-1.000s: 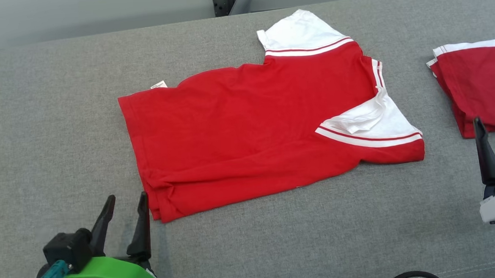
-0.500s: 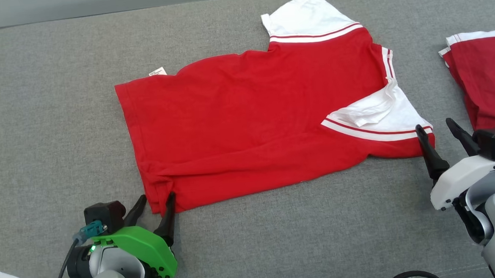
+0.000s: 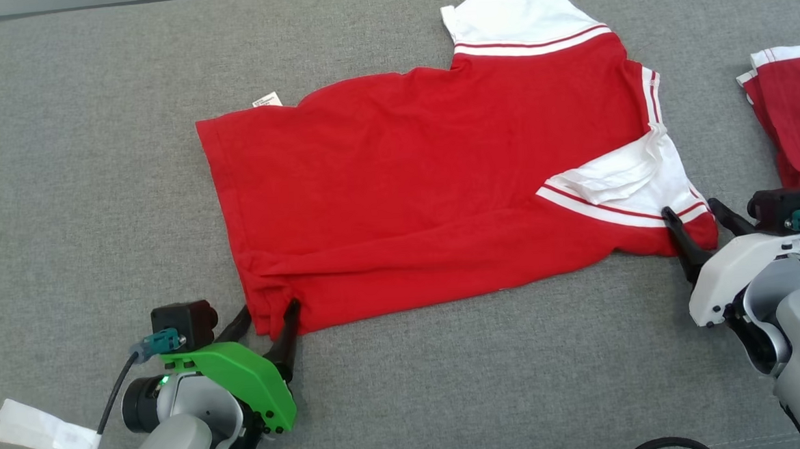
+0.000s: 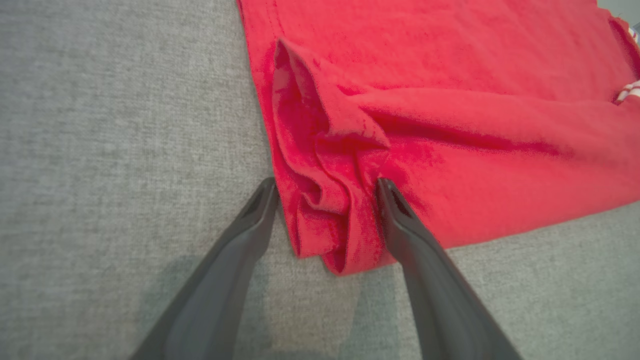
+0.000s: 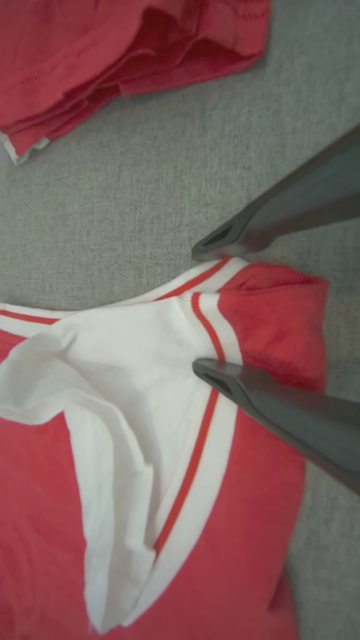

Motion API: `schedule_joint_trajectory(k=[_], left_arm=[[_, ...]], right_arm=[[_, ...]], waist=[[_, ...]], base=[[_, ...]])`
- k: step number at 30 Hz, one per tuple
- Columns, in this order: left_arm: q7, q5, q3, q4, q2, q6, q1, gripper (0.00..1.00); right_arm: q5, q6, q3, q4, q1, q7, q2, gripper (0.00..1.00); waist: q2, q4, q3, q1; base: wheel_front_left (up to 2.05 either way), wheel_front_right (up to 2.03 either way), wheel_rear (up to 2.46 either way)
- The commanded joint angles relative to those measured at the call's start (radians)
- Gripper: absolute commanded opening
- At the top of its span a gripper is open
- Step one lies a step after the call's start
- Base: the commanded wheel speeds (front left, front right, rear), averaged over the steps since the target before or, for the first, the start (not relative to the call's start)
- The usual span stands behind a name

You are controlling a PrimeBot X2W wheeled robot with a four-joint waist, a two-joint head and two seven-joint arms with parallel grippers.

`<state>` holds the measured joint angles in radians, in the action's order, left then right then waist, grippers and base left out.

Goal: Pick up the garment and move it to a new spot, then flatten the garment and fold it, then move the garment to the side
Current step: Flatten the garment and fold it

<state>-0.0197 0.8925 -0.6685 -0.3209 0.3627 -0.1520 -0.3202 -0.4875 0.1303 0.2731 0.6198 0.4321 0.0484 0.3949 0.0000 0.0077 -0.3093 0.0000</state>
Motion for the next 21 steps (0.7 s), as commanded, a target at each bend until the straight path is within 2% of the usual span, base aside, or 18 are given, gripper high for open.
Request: schedule_joint_trajectory(k=[1, 2, 3, 7, 11, 16, 21], left_arm=[[-0.046, 0.019, -0.039, -0.027, -0.014, 0.015, 0.031, 0.44], [-0.066, 0.024, -0.051, -0.027, -0.013, 0.028, 0.034, 0.0], [-0.093, 0.035, -0.07, -0.02, -0.008, 0.053, 0.041, 0.0], [-0.114, 0.048, -0.051, 0.011, 0.039, 0.072, 0.043, 0.0], [-0.15, 0.074, -0.027, 0.075, 0.112, 0.081, 0.057, 0.0], [-0.183, 0.097, -0.008, 0.177, 0.184, 0.066, 0.103, 0.0], [-0.206, 0.129, 0.002, 0.307, 0.246, 0.033, 0.194, 0.0]], right_arm=[[-0.02, 0.0, 0.024, 0.018, -0.01, -0.028, -0.006, 0.54], [-0.037, 0.0, 0.036, 0.02, -0.007, -0.04, -0.004, 0.02], [-0.078, 0.0, 0.064, 0.014, -0.005, -0.066, 0.005, 0.0], [-0.154, -0.001, 0.088, -0.016, 0.003, -0.096, 0.059, 0.0], [-0.228, -0.001, 0.097, -0.077, -0.01, -0.126, 0.122, 0.0], [-0.293, -0.002, 0.082, -0.143, -0.071, -0.163, 0.192, 0.0], [-0.362, -0.002, 0.027, -0.243, -0.21, -0.199, 0.244, 0.0]], waist=[[0.0, -0.001, 0.0, 0.0], [0.0, -0.001, 0.001, 0.0], [0.0, -0.001, 0.005, 0.0], [0.0, 0.002, 0.016, 0.0], [0.0, 0.002, 0.032, 0.0], [0.0, 0.001, 0.044, 0.0], [0.0, 0.0, 0.045, 0.0]], base=[[0.0, 0.0, 0.0], [0.0, 0.0, 0.0], [0.0, 0.0, 0.0], [0.0, 0.0, 0.0], [0.0, 0.0, 0.0], [0.0, 0.0, 0.0], [0.0, 0.0, 0.0]])
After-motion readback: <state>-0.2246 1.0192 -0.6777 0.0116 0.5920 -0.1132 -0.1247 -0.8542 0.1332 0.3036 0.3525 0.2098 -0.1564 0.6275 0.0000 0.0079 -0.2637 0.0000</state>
